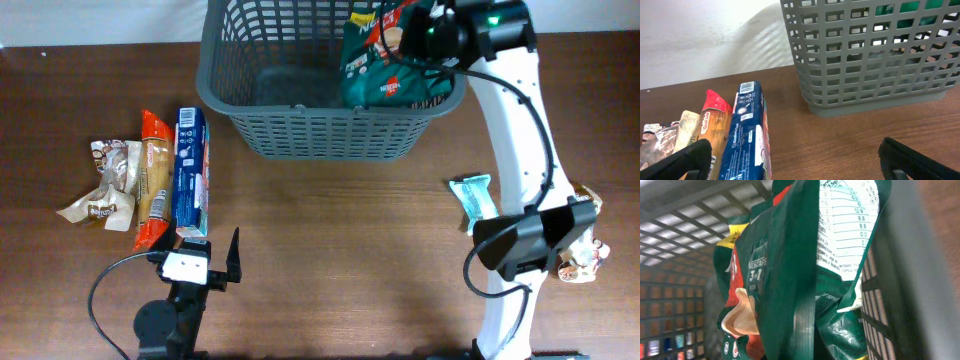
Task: Pack container
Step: 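Drop the Nescafe bag into the basket and withdraw the right gripper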
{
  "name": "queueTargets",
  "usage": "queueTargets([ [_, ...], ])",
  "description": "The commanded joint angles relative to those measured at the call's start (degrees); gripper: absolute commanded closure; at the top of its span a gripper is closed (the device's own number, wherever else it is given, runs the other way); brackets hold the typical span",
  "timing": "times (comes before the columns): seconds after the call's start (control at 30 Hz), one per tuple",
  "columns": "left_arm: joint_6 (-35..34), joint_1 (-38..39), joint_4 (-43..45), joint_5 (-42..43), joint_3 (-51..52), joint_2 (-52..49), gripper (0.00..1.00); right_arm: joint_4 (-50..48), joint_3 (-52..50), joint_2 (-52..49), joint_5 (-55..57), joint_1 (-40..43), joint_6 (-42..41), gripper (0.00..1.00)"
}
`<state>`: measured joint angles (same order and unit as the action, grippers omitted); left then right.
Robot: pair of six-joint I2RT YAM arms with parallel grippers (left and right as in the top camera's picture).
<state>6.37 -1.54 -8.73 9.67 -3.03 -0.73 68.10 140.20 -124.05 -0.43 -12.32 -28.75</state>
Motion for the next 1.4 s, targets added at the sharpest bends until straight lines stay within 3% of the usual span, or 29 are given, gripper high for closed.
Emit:
queueTargets([
  [0.0, -0.3, 0.3, 0.1, 0.2, 0.3, 0.4, 0.01, -2.5, -1.3, 0.0, 0.0, -1.7, -1.4, 0.96],
  [0.37, -0.3, 0.3, 0.1, 0.2, 0.3, 0.4, 0.01, -8.7, -11.4, -0.1, 0.0, -2.3, -2.2, 0.96],
  [0.43, -0.3, 0.3, 0.1, 0.2, 0.3, 0.4, 0.01, -9.0, -11.7, -0.1, -0.4, -2.3, -2.2, 0.87],
  [0.53, -0.3, 0.3, 0.1, 0.2, 0.3, 0.4, 0.01, -9.9, -11.3, 0.3, -0.6, -2.3, -1.7, 0.6],
  [0.67, -0.3, 0.3, 0.1, 0.2, 0.3, 0.4, 0.01, -10.1, -7.1, 1.7, -2.6, -2.3, 3.5, 0.5],
  [0.93, -0.3, 0.3, 0.1, 0.2, 0.3, 0.4, 0.01, -3.1, 11.1, 6.5, -3.8, -2.3, 10.4, 0.46],
  [1.1, -0.3, 0.3, 0.1, 0.2, 0.3, 0.4, 0.01, 3.4, 21.7, 8.9, 1.3, -1.3, 12.0, 0.45],
  [1.37, -0.3, 0.3, 0.1, 0.2, 0.3, 0.4, 0.01, 7.0, 20.9, 15.6, 15.3, 5.0, 14.0, 0.44],
])
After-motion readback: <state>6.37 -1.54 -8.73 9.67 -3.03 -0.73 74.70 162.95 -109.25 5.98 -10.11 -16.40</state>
